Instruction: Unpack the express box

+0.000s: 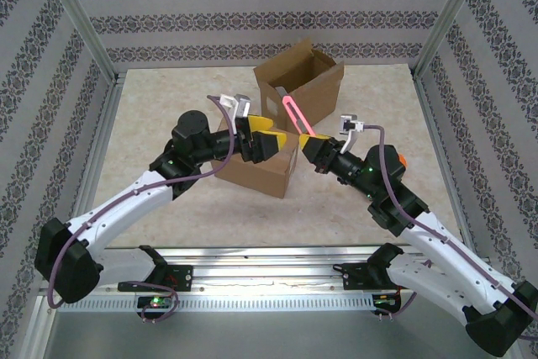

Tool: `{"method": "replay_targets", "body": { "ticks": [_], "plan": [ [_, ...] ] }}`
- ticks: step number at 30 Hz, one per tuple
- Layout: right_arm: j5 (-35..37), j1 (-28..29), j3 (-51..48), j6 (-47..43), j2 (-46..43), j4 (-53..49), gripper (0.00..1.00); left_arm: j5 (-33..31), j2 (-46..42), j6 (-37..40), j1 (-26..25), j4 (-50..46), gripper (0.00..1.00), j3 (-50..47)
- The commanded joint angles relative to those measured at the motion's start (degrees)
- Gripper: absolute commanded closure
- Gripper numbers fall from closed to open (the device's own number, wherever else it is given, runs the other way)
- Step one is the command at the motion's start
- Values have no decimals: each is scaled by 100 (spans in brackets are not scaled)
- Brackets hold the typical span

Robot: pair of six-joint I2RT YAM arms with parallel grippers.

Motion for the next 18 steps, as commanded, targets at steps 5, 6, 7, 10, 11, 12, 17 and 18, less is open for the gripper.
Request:
{"method": "replay_targets", "body": {
  "ticks": [5, 6, 7, 10, 11, 12, 17, 18],
  "plan": [
    [-520, -88, -310, 492, 11, 1212, 100, -378, 198, -201, -96, 1092, 2, 151],
    [-529, -88, -336, 512, 7, 1242, 100, -403, 226, -231, -95, 1172, 2, 175],
    [-540, -88, -366, 521, 3, 1286, 100, -413, 253, -278, -95, 1268, 2, 198],
    [-586, -95, -452, 556, 3, 1430, 100, -367, 358, -473, -95, 1617, 2, 287],
    [-622, -97, -472, 560, 11, 1484, 100, -330, 424, -532, -95, 1671, 2, 342],
    [-669, -97, -490, 565, 25, 1542, 100, -290, 487, -570, -94, 1686, 2, 410],
    [-877, -101, -536, 632, 153, 1912, 100, -184, 773, -808, -95, 1952, 8, 557],
    [-921, -97, -536, 645, 201, 1974, 100, -190, 803, -850, -97, 2041, 11, 547]
  ]
}}
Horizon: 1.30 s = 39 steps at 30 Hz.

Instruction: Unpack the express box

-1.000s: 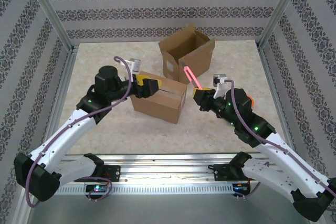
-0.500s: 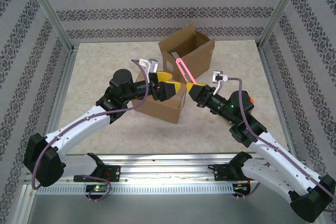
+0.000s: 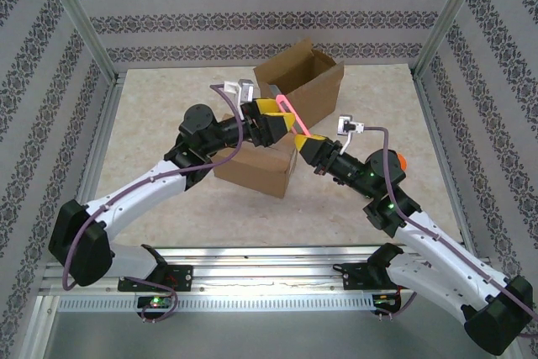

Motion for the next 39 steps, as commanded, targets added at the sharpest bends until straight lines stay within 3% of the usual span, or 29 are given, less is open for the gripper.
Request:
{"method": "replay_targets", "body": {
  "ticks": [1, 10, 17, 23, 28, 34, 39],
  "plan": [
    [-292, -59, -84, 98, 98, 653, 100, 122, 98, -285, -49, 669, 13, 173],
    [-330, -60, -245, 266, 313, 1201, 100, 226, 149, -493, -49, 941, 46, 198],
    [-290, -60, -311, 367, 315, 1320, 100, 257, 198, -617, -49, 1146, 63, 105],
    [-365, -60, -327, 450, 393, 1407, 100, 252, 238, -696, -49, 1260, 98, 79],
    [-532, -115, -250, 402, 341, 1169, 100, 217, 218, -706, -49, 1165, 100, 66],
    [-1680, -772, 90, 314, 174, 586, 57, 346, 133, -720, -49, 662, 100, 155],
    [-3045, -1355, 528, 164, 332, 228, 39, 527, 82, -841, -49, 400, 100, 202]
  ]
}}
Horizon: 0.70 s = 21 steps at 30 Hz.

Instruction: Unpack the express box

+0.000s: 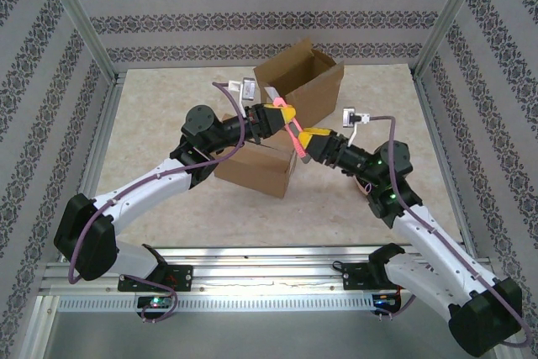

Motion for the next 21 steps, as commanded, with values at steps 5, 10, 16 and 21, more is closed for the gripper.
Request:
{"method": "replay_targets", "body": {
  "ticks": [5, 10, 16, 21],
  "plan": [
    [-1798, -189, 709, -270, 467, -157, 28, 252, -124, -36, -18, -124, 100, 216],
    [-1871, -167, 781, -314, 747, -60, 32, 302, -124, -138, -18, -99, 100, 263],
    [-1660, -11, 697, -351, 835, 134, 43, 306, -117, -179, -18, -107, 100, 278],
    [-1590, 118, 798, -382, 945, 197, 50, 324, -49, -261, -19, 17, 100, 252]
  ]
}}
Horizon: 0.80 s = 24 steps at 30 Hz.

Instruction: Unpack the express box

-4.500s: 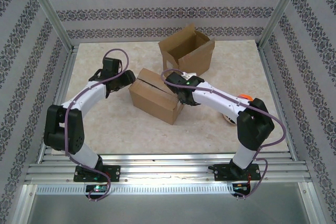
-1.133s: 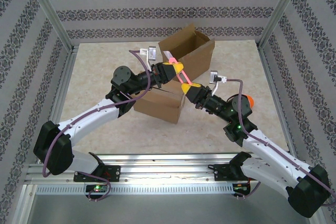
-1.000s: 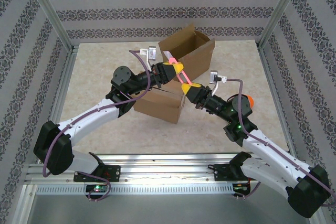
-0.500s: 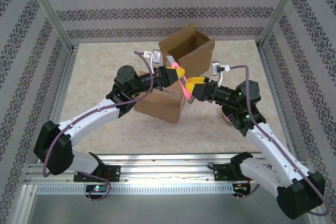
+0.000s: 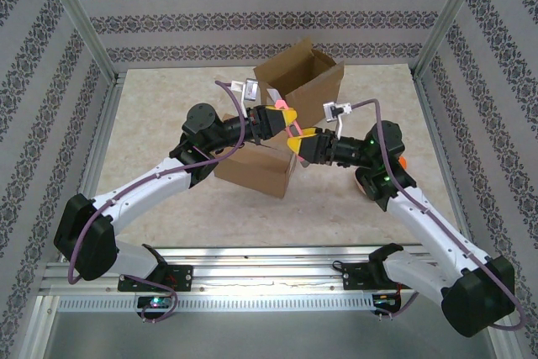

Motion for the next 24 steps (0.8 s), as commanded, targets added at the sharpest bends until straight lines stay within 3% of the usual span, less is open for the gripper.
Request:
{"method": "replay_targets", "body": {
  "ticks": [1, 6, 24],
  "plan": [
    [-13, 101, 185, -116, 96, 295, 52, 108, -42, -124, -16, 219, 100, 160],
    [111, 184, 222, -120, 185, 360, 62, 123, -18, -139, -16, 254, 100, 143],
    [611, 369, 64, 8, 201, 722, 78, 75, -24, -142, -16, 320, 100, 72]
  ]
}}
